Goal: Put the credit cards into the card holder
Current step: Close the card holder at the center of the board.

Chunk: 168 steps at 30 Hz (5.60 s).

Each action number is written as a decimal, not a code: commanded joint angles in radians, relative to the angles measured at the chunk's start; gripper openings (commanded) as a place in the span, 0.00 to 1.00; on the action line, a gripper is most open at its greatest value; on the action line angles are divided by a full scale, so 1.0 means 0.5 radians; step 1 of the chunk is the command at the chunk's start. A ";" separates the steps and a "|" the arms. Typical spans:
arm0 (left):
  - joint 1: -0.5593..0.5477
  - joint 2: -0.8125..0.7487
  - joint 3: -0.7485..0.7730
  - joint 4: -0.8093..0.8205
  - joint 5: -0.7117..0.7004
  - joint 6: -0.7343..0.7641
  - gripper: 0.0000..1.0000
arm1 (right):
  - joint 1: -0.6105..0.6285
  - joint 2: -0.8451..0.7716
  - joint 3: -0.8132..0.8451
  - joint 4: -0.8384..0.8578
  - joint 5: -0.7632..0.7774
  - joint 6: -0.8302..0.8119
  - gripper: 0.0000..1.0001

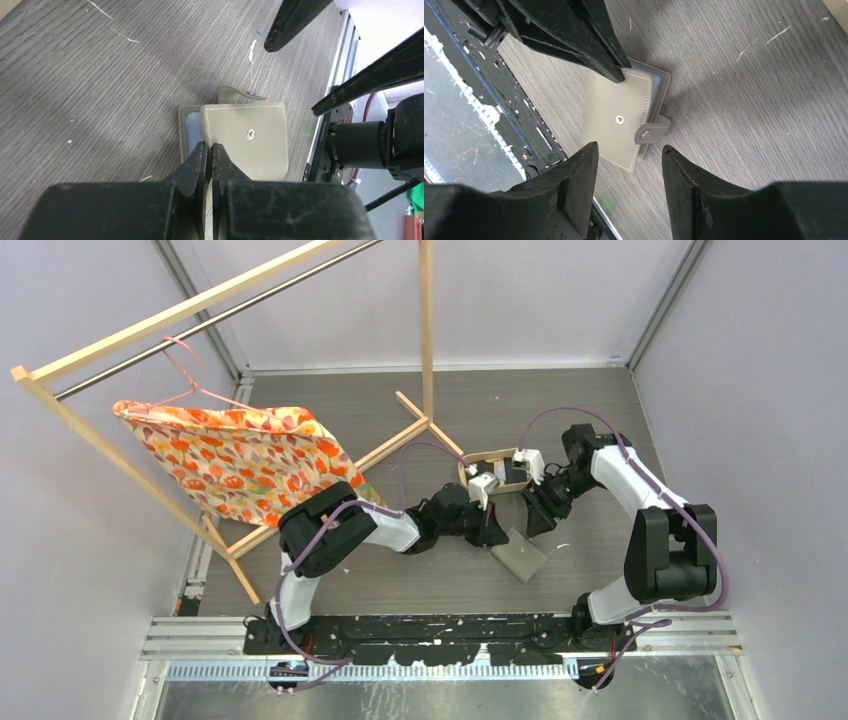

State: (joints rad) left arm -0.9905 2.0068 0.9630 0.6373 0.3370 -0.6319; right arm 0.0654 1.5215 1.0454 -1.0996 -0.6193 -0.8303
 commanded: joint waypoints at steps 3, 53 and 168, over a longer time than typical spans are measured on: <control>-0.054 -0.048 -0.110 -0.119 -0.252 -0.102 0.00 | 0.143 -0.199 -0.107 0.159 0.138 0.171 0.54; -0.075 -0.139 -0.336 0.071 -0.520 -0.318 0.00 | 0.379 0.073 -0.036 0.233 0.370 0.430 0.17; -0.151 -0.296 -0.371 -0.073 -1.008 -0.687 0.00 | 0.299 0.365 0.138 0.293 0.092 0.570 0.27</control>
State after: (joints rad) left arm -1.0672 1.8584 0.7662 0.6441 -0.1383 -0.9958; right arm 0.2077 1.6985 1.0771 -0.9642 -0.5793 -0.5625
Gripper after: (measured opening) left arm 0.026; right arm 0.289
